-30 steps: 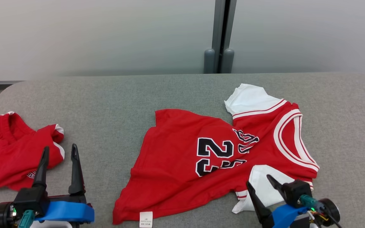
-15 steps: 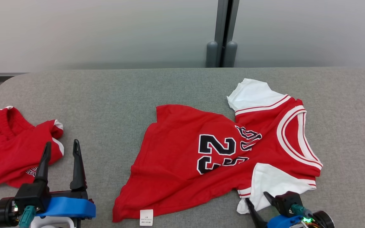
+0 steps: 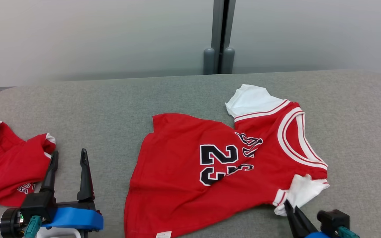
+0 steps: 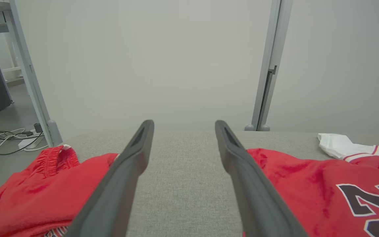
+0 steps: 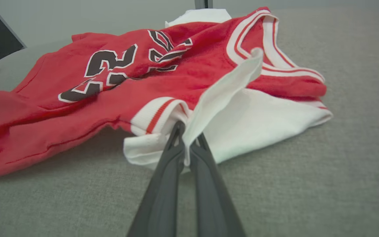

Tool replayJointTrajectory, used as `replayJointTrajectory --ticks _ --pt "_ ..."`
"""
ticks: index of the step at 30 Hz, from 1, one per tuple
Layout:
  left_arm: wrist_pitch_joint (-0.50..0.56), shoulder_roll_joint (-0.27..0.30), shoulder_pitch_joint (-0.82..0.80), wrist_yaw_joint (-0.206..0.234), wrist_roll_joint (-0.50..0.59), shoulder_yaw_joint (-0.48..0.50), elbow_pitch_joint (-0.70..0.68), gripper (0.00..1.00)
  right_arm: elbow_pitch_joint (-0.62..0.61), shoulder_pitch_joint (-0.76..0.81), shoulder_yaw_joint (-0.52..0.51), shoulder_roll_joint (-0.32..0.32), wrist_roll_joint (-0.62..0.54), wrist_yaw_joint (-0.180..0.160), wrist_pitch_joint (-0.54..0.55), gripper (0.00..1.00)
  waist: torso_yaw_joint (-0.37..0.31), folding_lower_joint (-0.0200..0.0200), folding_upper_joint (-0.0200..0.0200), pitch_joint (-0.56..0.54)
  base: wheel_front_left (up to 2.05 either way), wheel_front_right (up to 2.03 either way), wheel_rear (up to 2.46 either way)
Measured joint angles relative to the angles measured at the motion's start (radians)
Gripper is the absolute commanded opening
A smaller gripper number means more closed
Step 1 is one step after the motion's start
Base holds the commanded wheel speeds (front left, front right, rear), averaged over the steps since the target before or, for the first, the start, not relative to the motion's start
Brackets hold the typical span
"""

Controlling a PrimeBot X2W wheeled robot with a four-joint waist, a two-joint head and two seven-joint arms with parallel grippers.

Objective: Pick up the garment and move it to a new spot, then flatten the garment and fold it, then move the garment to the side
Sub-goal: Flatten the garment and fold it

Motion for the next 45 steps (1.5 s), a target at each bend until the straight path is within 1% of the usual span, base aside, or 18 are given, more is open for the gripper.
replayJointTrajectory --ticks 3,8,9,10,11,17,21,24,29,33,37,45 --pt "0.000 -0.007 0.002 -0.005 0.000 0.000 0.006 1.00 -0.055 0.059 -0.011 0.000 0.061 0.000 -0.011 0.00 -0.012 0.0000 0.0000 -0.003 0.00 0.00 0.00" --pt "0.000 -0.012 0.004 -0.009 0.003 0.002 0.010 1.00 -0.140 0.171 0.004 0.000 0.142 0.000 -0.009 0.00 -0.028 0.0000 0.0000 -0.006 0.00 0.00 0.00" --pt "0.000 -0.014 0.006 -0.009 0.003 0.003 0.011 1.00 -0.146 0.192 0.005 0.000 0.147 0.000 -0.003 0.13 -0.030 0.0000 0.0000 -0.007 0.00 0.00 0.00" --pt "0.000 -0.015 0.007 -0.009 0.003 0.004 0.012 1.00 -0.151 0.212 0.001 0.000 0.149 0.000 0.002 0.74 -0.033 0.0000 0.0000 -0.009 0.00 0.00 0.00" --pt "0.000 -0.016 0.008 -0.012 0.003 0.005 0.013 1.00 -0.157 0.228 -0.007 0.001 0.152 0.000 0.002 1.00 -0.035 -0.0001 0.0000 -0.009 0.00 0.00 0.00" --pt "0.000 -0.020 0.012 -0.016 0.007 0.013 0.010 1.00 -0.230 0.255 -0.089 0.000 0.117 0.000 -0.009 1.00 -0.045 0.0000 0.0000 -0.014 0.00 0.00 0.00" --pt "0.000 -0.025 0.019 -0.016 0.012 0.018 0.008 1.00 -0.303 0.236 -0.153 0.000 0.055 0.000 -0.001 1.00 -0.047 -0.0001 0.0000 -0.018 0.00 0.00 0.00" --pt "0.000 -0.028 0.019 -0.018 0.013 0.021 0.004 1.00 -0.360 0.149 -0.183 -0.002 -0.013 0.000 0.045 1.00 -0.045 -0.0001 0.0000 -0.016 0.00 0.00 0.00" --pt "0.000 -0.031 0.016 -0.022 0.016 0.022 -0.001 1.00 -0.370 0.008 -0.161 -0.044 -0.064 0.000 0.120 1.00 -0.036 -0.0001 0.0000 -0.001 0.00 0.00 0.00" --pt "0.000 -0.032 -0.002 -0.025 0.021 0.023 -0.004 1.00 -0.334 -0.121 -0.140 -0.081 -0.079 0.000 0.163 1.00 -0.023 -0.0001 0.0000 0.016 0.00 0.00 0.00" --pt "0.000 -0.034 -0.021 -0.028 0.022 0.020 -0.001 1.00 -0.264 -0.230 -0.126 -0.107 -0.086 0.000 0.211 1.00 -0.004 0.0000 0.0000 0.035 0.00 0.00 0.00" --pt "0.000 -0.039 -0.064 -0.035 0.023 0.001 0.005 1.00 -0.075 -0.403 -0.143 -0.175 -0.105 0.000 0.289 1.00 0.041 0.0000 0.0000 0.078 0.00 0.00 0.00"
